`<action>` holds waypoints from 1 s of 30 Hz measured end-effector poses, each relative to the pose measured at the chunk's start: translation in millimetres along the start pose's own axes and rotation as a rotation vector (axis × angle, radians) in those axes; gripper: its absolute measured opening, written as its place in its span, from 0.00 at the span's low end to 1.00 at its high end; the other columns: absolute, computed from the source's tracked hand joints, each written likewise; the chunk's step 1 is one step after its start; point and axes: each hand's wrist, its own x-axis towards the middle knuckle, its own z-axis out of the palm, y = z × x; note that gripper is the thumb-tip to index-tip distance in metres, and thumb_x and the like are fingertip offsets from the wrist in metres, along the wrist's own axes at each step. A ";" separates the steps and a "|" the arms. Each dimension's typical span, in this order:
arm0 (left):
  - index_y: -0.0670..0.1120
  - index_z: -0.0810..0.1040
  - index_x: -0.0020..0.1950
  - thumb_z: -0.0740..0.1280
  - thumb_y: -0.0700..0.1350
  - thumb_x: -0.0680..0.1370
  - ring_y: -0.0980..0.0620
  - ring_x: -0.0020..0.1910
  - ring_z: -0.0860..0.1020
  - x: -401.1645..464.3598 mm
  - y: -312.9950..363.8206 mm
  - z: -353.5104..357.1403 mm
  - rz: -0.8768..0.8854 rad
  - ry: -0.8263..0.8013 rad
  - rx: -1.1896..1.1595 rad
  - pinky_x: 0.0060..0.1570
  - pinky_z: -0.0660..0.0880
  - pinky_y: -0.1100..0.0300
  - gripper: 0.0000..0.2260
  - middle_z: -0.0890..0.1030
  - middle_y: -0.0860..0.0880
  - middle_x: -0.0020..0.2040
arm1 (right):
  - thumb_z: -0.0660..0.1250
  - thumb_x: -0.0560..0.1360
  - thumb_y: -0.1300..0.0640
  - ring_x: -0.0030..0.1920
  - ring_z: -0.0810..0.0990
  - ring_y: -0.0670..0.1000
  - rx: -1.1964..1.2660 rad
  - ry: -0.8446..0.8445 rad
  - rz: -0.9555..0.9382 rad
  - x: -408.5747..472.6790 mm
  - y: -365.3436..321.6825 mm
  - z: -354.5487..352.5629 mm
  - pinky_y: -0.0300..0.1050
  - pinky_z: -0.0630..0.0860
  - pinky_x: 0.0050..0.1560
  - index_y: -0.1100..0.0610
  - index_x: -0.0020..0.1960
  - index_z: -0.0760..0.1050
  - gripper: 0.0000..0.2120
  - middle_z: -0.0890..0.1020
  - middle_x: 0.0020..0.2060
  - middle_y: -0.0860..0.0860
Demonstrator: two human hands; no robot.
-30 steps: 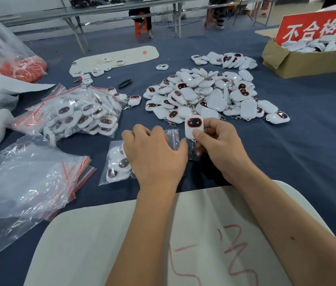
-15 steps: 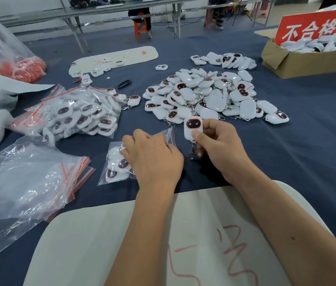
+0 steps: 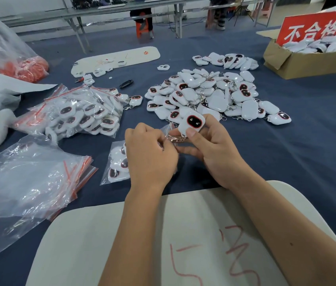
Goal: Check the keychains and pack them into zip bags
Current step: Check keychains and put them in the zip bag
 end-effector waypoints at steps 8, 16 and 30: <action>0.48 0.73 0.35 0.67 0.44 0.74 0.50 0.50 0.68 -1.7 3.9 -2.8 0.058 0.214 -0.111 0.47 0.60 0.66 0.09 0.74 0.49 0.43 | 0.65 0.84 0.64 0.38 0.82 0.66 -0.455 -0.164 0.018 -2.0 3.9 1.5 0.58 0.78 0.39 0.65 0.57 0.72 0.04 0.84 0.40 0.63; 0.43 0.74 0.34 0.71 0.40 0.73 0.47 0.48 0.69 -7.0 12.5 -1.4 0.244 0.267 -0.079 0.49 0.61 0.66 0.10 0.74 0.48 0.42 | 0.67 0.80 0.63 0.34 0.79 0.36 -0.833 -0.116 -0.173 -3.9 8.0 11.7 0.27 0.70 0.36 0.45 0.45 0.72 0.13 0.80 0.32 0.34; 0.44 0.77 0.41 0.70 0.45 0.79 0.55 0.41 0.70 -15.7 23.6 19.4 0.031 0.112 -0.175 0.43 0.65 0.61 0.09 0.74 0.48 0.50 | 0.65 0.76 0.67 0.35 0.80 0.45 -0.718 0.258 -0.111 -4.2 0.1 6.6 0.46 0.78 0.39 0.52 0.40 0.86 0.15 0.86 0.34 0.47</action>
